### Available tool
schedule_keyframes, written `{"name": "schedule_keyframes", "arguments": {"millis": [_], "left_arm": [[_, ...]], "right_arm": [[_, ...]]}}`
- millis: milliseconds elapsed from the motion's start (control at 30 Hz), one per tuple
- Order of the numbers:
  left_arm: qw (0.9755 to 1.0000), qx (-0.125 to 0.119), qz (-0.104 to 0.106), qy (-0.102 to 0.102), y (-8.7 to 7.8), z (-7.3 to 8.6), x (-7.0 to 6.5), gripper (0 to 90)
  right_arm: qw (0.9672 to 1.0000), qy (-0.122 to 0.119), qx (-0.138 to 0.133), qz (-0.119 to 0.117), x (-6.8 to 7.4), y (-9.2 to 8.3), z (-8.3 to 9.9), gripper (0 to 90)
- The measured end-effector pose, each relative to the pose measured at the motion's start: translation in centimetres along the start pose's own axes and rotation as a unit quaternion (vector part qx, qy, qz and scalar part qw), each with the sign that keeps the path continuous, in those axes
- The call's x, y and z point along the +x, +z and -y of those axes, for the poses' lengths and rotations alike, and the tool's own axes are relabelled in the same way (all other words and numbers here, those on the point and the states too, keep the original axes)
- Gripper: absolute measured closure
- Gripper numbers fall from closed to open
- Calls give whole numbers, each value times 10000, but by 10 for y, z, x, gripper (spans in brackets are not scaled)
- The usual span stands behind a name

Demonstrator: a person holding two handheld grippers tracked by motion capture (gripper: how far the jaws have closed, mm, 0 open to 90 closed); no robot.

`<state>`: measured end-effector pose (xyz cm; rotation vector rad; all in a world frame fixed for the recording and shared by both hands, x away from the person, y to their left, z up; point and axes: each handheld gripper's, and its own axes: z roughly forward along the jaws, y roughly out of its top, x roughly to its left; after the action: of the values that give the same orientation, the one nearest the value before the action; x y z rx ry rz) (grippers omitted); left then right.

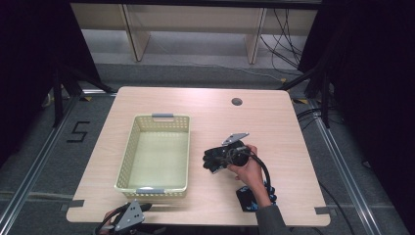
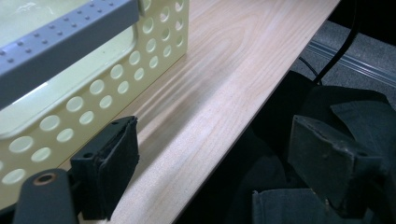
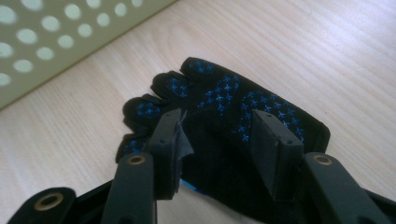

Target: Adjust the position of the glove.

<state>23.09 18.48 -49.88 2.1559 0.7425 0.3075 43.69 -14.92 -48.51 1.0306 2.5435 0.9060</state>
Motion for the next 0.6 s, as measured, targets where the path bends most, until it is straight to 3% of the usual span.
{"name": "schedule_keyframes", "arguments": {"millis": [67,100,133,167,200,233,300,333,367,400,467,500,567,600], "left_arm": [[10000,30,33,86,-1,-1,1,157],[10000,-5,59,-57,0,0,0,157],[10000,-80,-5,41,1,0,0,157],[9999,-79,-33,-109,2,1,-2,157],[9999,-86,-36,-91,2,1,-2,157],[10000,60,26,-24,0,0,0,158],[10000,58,16,8,-1,0,0,158],[10000,66,25,66,-1,-1,0,158],[10000,-76,-25,45,2,0,-1,158],[9999,-121,-17,-20,2,0,-2,158],[9999,-114,-26,-6,2,0,-2,160],[9999,-75,-28,73,2,0,-1,161],[9999,-80,-26,81,1,0,-1,163],[9999,-74,-19,75,1,0,-1,164]], "right_arm": [[10000,-20,91,-23,-1,2,0,561],[9998,-23,183,-63,-4,12,3,557],[9996,43,246,-156,-5,12,4,557],[9996,104,202,-147,-7,13,4,556],[9995,212,217,-116,-6,13,4,557],[9997,217,103,-48,-5,15,5,559],[9997,116,170,-98,-4,12,6,565],[10000,37,14,-4,-2,14,8,583],[9999,101,-1,16,-1,14,9,625],[9998,157,67,-41,-1,12,9,643],[9996,230,53,-176,-1,12,10,778],[9993,358,-22,-136,2,13,11,791],[9993,324,64,-198,2,11,10,809],[9995,264,-76,-166,2,13,11,826]]}}
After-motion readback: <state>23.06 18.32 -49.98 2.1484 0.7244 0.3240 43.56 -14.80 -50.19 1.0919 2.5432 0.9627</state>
